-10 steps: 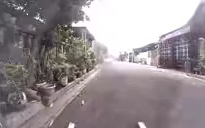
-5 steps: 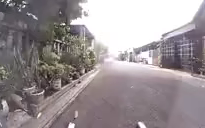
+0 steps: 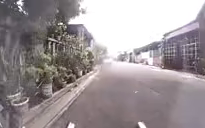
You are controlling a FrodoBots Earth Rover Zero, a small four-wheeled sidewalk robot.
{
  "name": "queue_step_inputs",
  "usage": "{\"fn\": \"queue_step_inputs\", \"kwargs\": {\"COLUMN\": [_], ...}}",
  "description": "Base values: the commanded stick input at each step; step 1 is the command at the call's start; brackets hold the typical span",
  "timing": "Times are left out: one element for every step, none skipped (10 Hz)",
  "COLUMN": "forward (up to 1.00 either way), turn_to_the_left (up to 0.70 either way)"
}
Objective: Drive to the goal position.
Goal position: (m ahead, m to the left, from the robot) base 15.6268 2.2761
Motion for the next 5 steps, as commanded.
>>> {"fn": "queue_step_inputs", "kwargs": {"forward": [0.70, 0.70, 0.70, 0.70, 0.70], "turn_to_the_left": [-0.05, 0.00, 0.00, 0.00, 0.00]}}
